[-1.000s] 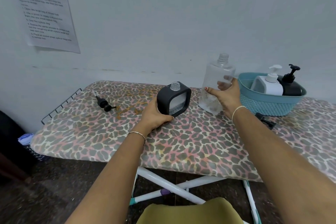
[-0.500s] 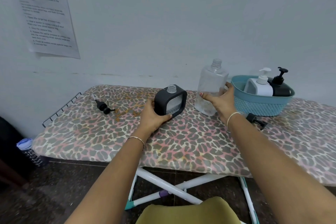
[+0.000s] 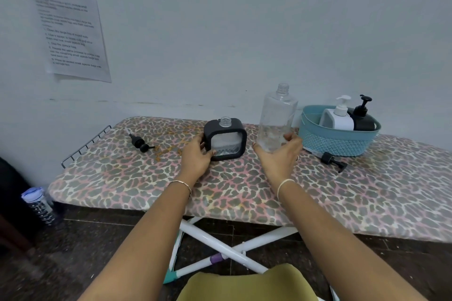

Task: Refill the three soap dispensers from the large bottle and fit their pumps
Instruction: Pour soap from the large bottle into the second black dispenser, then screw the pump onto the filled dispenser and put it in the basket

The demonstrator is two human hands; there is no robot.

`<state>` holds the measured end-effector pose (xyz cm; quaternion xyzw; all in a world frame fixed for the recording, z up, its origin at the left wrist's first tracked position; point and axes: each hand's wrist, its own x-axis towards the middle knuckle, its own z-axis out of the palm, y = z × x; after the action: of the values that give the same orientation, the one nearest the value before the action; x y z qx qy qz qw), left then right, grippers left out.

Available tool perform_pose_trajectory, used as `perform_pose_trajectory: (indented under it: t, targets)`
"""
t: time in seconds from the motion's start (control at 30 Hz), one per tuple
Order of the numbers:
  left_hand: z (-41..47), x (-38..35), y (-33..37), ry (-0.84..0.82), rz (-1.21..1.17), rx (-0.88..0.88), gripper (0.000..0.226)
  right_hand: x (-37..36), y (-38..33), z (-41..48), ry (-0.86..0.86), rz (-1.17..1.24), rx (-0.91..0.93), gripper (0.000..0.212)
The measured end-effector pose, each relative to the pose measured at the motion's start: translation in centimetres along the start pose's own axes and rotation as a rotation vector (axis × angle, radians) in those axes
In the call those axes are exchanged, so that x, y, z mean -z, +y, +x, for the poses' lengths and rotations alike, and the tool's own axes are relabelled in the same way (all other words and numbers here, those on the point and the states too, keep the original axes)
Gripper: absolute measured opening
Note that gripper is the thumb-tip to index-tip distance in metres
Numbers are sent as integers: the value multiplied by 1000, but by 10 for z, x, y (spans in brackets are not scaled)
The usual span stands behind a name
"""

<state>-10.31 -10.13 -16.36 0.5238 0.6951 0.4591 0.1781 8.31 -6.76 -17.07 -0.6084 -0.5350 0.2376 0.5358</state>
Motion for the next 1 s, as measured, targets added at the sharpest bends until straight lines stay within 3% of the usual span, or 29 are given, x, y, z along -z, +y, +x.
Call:
perform_pose_trajectory:
  t: [0.1, 0.17, 0.37, 0.43, 0.53, 0.6, 0.7, 0.87, 1.0]
  targets:
    - [3, 3, 2, -37, 79, -26, 56, -8, -1, -13, -105, -47, 104, 68]
    - [6, 4, 2, -48, 113, -25, 54, -14, -3, -20, -203, -64, 127, 67]
    - [10, 16, -16, -129, 2, 34, 70, -41, -10, -26, -316, -108, 144, 102]
    - [13, 28, -29, -99, -32, 70, 60, -52, -14, -29, -327, -98, 124, 111]
    - [16, 53, -48, 74, -29, 61, 30, -64, -22, -33, -260, -63, 126, 120]
    - [21, 71, -57, 198, 74, 51, 21, -69, -26, -34, -216, -78, 148, 124]
    - [34, 96, -69, 287, 406, 45, 37, -74, -25, -34, -188, -98, 173, 129]
    - [52, 116, -85, 111, 901, 86, 63, -81, -15, -33, -189, -90, 146, 130]
    - [62, 119, -99, -18, 1029, 85, 41, -85, -12, -32, -185, -85, 139, 129]
